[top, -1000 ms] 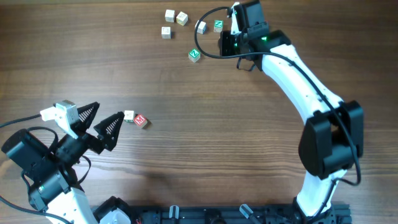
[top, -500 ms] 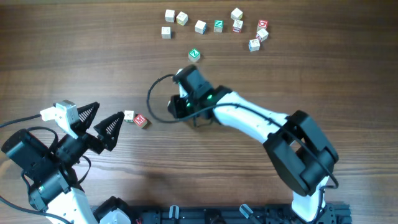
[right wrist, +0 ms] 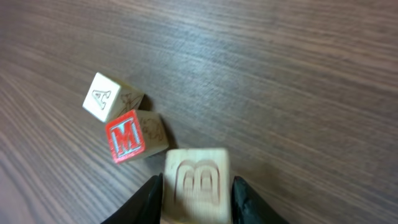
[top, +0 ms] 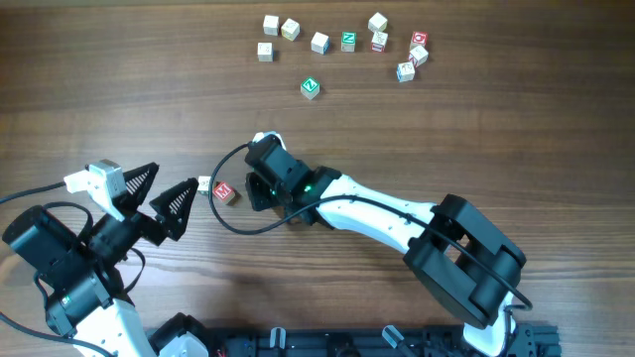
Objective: Form a horizontal line
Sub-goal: 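Grasp the yellow K block with the right gripper and place it right of M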
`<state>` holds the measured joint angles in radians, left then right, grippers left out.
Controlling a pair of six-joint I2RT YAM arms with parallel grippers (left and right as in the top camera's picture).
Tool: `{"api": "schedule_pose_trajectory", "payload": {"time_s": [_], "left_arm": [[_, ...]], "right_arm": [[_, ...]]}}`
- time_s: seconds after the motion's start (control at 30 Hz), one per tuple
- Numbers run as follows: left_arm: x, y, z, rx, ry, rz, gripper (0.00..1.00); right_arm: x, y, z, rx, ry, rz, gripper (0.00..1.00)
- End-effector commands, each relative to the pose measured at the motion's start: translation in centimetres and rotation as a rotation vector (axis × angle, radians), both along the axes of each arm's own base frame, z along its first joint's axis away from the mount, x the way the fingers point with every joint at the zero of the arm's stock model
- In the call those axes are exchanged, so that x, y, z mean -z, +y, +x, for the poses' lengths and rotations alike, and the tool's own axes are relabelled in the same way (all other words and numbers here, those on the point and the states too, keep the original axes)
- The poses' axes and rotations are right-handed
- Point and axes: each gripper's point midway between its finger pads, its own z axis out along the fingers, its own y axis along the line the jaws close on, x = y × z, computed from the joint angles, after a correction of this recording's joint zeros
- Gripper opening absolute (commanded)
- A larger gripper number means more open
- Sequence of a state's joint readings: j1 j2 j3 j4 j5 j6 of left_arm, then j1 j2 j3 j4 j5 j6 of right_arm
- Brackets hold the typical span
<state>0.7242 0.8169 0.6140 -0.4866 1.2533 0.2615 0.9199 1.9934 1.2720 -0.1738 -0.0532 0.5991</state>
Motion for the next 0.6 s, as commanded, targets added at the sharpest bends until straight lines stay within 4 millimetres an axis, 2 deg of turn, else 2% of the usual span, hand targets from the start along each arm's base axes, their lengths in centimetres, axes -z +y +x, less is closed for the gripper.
{"api": "schedule_pose_trajectory", "payload": {"time_s": [0.0, 0.13, 0.37, 0.57], "left_arm": [[0.0, -0.2, -0.1, 0.009, -0.013, 0.017, 1.00], [0.0, -0.2, -0.1, 0.009, -0.014, 0.018, 1.00], [0.0, -0.2, -0.1, 0.009, -0.014, 0.018, 1.00], [0.0, -0.2, -0.1, 0.009, -0.014, 0.018, 1.00]], "right_arm": [[1.2, -0.6, 0.6, 0.058, -0.002, -0.027, 0.43], [1.8, -0.3, 0.8, 0.062, -0.003, -0.020, 0.49], [1.4, -0.1, 1.3, 0.039, -0.037, -0.018, 0.49], [0.3, -2.0, 2.2, 0.077, -0.029, -0.037, 0.48]]}}
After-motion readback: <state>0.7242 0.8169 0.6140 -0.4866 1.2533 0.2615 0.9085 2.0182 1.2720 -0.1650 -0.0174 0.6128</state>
